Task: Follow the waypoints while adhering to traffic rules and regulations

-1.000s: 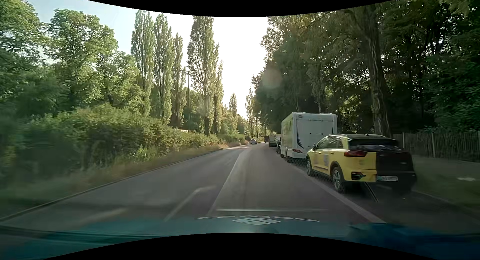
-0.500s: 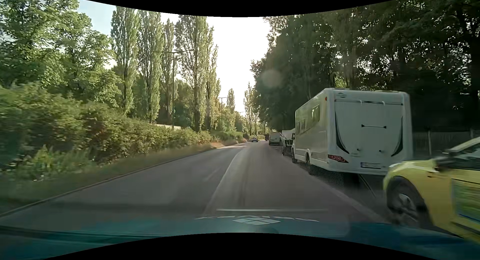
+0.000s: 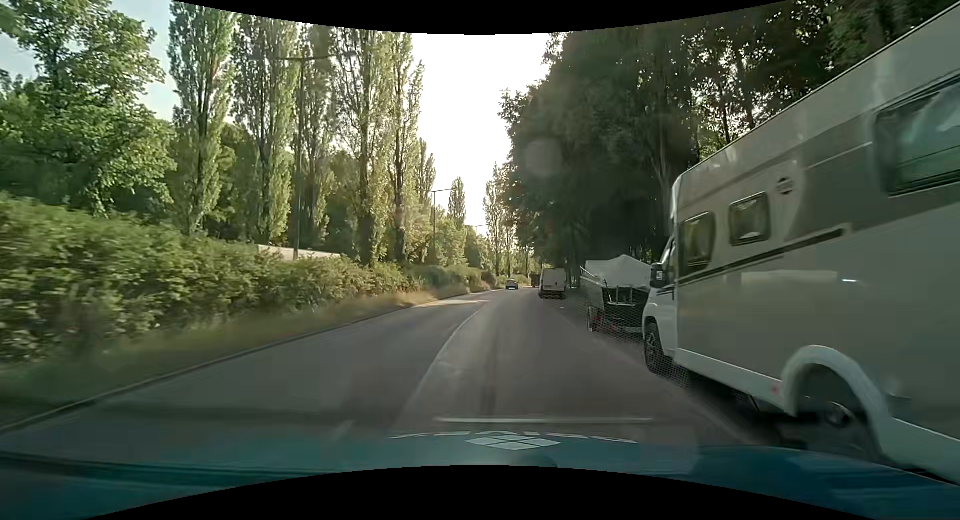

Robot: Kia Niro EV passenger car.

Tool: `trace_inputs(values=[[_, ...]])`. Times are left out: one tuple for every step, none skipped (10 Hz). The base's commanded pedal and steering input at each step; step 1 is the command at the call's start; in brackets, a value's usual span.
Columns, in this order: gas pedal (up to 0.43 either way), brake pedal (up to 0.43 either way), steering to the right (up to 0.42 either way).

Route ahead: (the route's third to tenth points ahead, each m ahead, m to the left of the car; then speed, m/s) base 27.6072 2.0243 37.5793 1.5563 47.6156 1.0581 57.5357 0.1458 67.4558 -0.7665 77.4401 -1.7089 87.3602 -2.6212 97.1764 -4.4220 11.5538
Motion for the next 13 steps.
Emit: trace_inputs(values=[[0.209, 0.000, 0.008], [0.209, 0.000, 0.009], [0.209, 0.000, 0.008], [0.209, 0.000, 0.008], [0.209, 0.000, 0.009], [0.209, 0.000, 0.008], [0.209, 0.000, 0.008], [0.209, 0.000, 0.008], [0.209, 0.000, 0.008], [0.209, 0.000, 0.008], [0.209, 0.000, 0.008], [0.209, 0.000, 0.008], [0.209, 0.000, 0.007]])
